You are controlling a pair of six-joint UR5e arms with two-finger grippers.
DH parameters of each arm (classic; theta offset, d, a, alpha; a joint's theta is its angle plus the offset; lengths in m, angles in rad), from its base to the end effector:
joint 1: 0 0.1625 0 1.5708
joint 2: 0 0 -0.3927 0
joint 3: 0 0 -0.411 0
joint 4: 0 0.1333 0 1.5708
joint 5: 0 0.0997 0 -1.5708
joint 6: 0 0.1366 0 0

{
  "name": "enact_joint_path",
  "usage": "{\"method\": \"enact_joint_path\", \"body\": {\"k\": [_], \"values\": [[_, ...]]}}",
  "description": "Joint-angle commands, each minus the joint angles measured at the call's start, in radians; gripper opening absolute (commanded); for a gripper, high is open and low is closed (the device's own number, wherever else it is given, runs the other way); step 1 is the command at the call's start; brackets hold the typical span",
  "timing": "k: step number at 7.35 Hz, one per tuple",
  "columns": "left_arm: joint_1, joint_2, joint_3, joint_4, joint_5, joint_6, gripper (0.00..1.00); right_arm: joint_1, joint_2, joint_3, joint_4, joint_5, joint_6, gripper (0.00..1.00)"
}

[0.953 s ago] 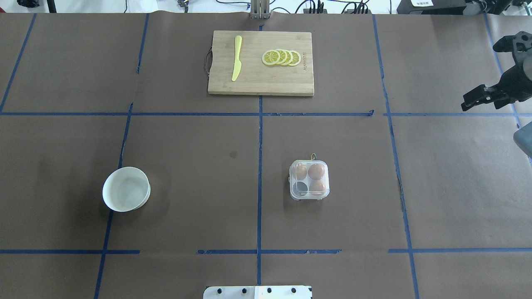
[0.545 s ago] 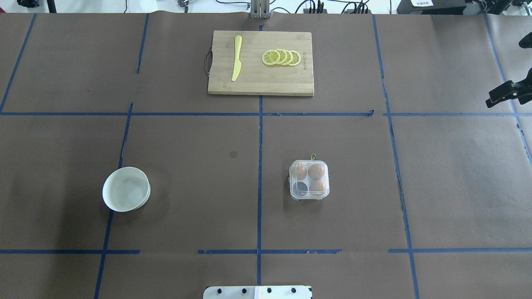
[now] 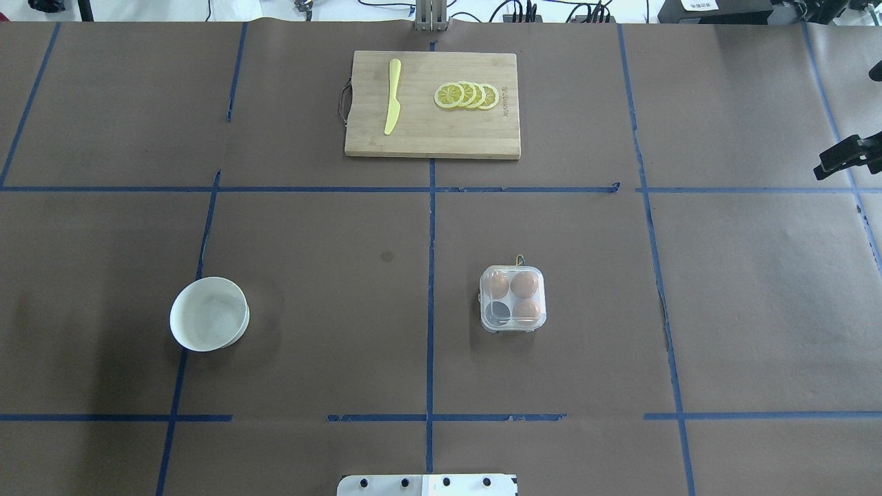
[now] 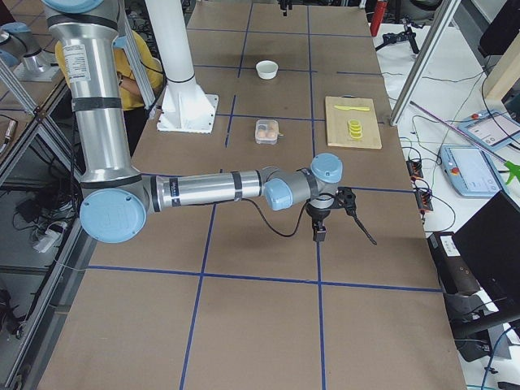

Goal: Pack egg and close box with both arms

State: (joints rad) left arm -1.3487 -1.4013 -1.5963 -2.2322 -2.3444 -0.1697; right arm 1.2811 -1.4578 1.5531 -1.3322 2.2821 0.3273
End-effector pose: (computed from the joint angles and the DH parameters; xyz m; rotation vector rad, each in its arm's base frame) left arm 0.0678 -0.4721 0.6442 0.3349 0.8379 0.2488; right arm -0.1238 -0.5699 0.5787 0.0906 -0.7681 -0.0830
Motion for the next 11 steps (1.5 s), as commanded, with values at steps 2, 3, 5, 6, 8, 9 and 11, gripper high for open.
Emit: {"method": "enact_joint_path", "body": {"k": [2, 3, 5, 6, 8, 9, 11], "values": [[0.0, -0.013, 0.001, 0.003, 0.002, -0.002, 0.95, 0.001, -0.009, -0.002, 0.005, 0.004, 0.004, 1.0], [0.0, -0.016, 0.001, 0.003, 0.0, -0.002, 0.95, 0.001, -0.009, -0.001, 0.011, 0.002, 0.004, 1.0], [0.0, -0.016, -0.004, 0.002, 0.0, -0.002, 0.95, 0.0, -0.001, -0.004, 0.018, 0.002, 0.004, 1.0], [0.0, -0.022, -0.002, 0.002, 0.0, -0.002, 0.95, 0.0, -0.003, 0.001, 0.018, 0.004, 0.007, 1.0], [0.0, -0.027, -0.001, 0.002, 0.002, -0.002, 0.95, 0.0, -0.007, -0.004, 0.018, -0.003, 0.01, 1.0], [0.0, -0.027, -0.002, 0.002, 0.0, -0.002, 0.95, 0.0, -0.009, -0.002, 0.018, -0.003, 0.01, 1.0], [0.0, -0.027, -0.001, 0.0, 0.0, -0.001, 0.95, 0.0, -0.009, -0.016, 0.018, -0.003, 0.01, 1.0]]}}
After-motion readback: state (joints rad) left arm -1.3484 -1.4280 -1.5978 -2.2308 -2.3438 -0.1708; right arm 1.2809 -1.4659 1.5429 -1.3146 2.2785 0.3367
